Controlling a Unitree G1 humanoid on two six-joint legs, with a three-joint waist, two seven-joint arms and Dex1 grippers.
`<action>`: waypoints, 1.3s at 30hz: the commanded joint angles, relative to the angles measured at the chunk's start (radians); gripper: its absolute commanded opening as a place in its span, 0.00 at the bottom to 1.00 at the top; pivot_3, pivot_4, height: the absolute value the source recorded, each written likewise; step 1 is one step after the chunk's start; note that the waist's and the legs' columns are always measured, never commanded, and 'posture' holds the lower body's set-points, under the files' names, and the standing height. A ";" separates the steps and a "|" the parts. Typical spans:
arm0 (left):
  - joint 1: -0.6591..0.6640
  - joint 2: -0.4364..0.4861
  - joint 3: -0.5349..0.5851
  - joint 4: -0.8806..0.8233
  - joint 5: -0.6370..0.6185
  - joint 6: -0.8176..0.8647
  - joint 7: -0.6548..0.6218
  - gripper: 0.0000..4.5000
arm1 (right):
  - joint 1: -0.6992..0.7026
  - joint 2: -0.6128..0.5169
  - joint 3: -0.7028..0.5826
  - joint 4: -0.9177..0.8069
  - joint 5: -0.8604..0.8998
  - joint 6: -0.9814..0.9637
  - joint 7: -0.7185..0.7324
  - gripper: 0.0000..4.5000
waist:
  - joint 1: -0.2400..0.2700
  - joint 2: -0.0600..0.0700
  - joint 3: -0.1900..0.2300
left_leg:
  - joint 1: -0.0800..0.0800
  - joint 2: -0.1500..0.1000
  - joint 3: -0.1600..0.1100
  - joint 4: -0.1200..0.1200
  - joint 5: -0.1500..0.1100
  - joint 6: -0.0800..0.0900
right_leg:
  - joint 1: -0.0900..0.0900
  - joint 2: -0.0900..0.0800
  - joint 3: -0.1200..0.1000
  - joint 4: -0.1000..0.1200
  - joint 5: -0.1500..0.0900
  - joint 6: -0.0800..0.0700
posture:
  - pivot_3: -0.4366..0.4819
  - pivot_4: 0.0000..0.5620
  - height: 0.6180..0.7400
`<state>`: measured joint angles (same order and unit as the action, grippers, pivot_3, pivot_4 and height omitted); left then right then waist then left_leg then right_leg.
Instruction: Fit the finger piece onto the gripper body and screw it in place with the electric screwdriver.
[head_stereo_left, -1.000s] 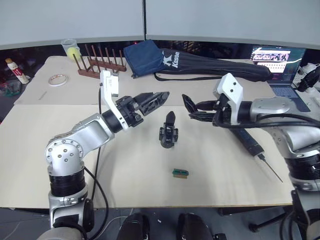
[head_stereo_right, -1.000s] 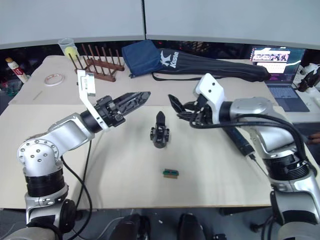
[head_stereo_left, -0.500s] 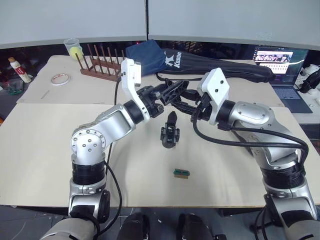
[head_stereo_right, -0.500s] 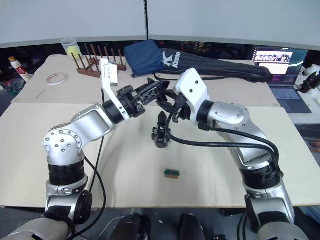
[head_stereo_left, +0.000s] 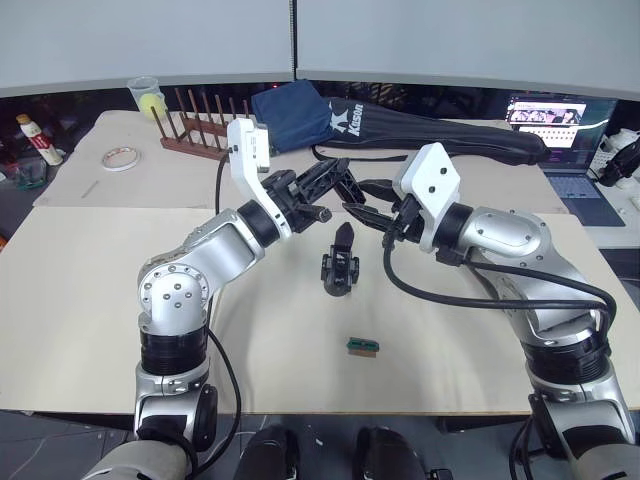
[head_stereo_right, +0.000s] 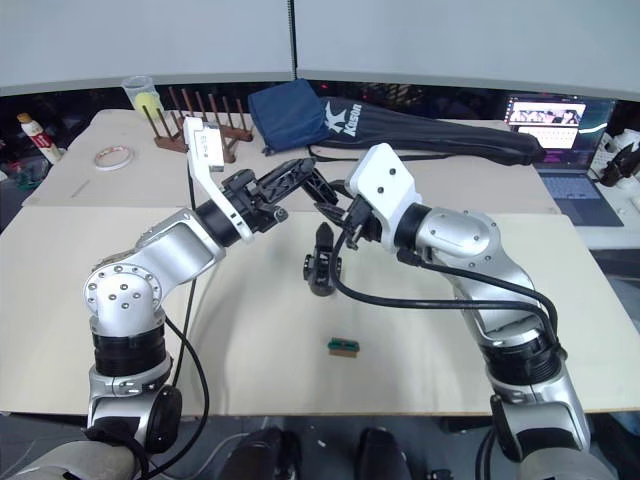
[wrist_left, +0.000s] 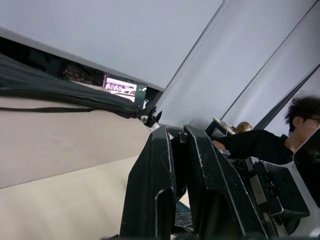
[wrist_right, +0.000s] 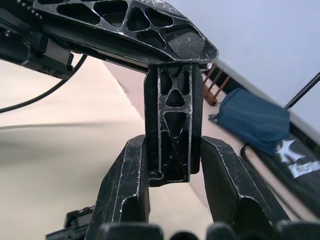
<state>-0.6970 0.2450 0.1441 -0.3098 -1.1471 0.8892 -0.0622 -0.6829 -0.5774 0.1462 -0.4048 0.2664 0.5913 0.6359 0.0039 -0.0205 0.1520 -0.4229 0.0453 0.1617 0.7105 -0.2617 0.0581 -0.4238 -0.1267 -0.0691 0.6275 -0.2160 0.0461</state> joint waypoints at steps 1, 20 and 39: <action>-0.032 0.049 -0.026 0.009 0.032 0.002 -0.100 0.00 | -0.027 -0.039 -0.068 -0.074 0.068 -0.036 0.086 0.55 | 0.001 0.000 0.000 | 0.000 0.000 0.000 0.000 0.000 0.000 | 0.000 0.000 0.000 0.000 0.000 0.000 | 0.48 0.27 1.00; -0.258 0.385 -0.147 0.212 0.083 0.159 -0.918 0.00 | -0.365 -0.104 -0.110 0.351 0.630 0.600 0.487 0.78 | -0.010 0.000 0.001 | -0.002 0.003 0.000 -0.001 -0.001 0.001 | -0.002 0.001 0.000 -0.001 0.000 -0.001 | 0.48 0.27 1.00; -0.244 0.359 -0.105 0.215 0.090 0.194 -0.906 0.00 | -0.349 -0.088 -0.085 0.279 0.597 0.527 0.533 0.53 | -0.013 0.000 0.001 | -0.002 0.003 0.000 -0.001 0.000 0.001 | -0.003 0.001 0.000 0.000 0.000 -0.001 | 0.48 0.27 1.00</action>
<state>-0.9324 0.6002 0.0133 -0.0655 -1.0600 1.0902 -0.9594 -1.0156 -0.6598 0.0994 -0.1058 0.8470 1.1430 1.1551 -0.0093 -0.0202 0.1528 -0.4249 0.0480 0.1618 0.7095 -0.2621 0.0587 -0.4264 -0.1261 -0.0692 0.6275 -0.2162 0.0451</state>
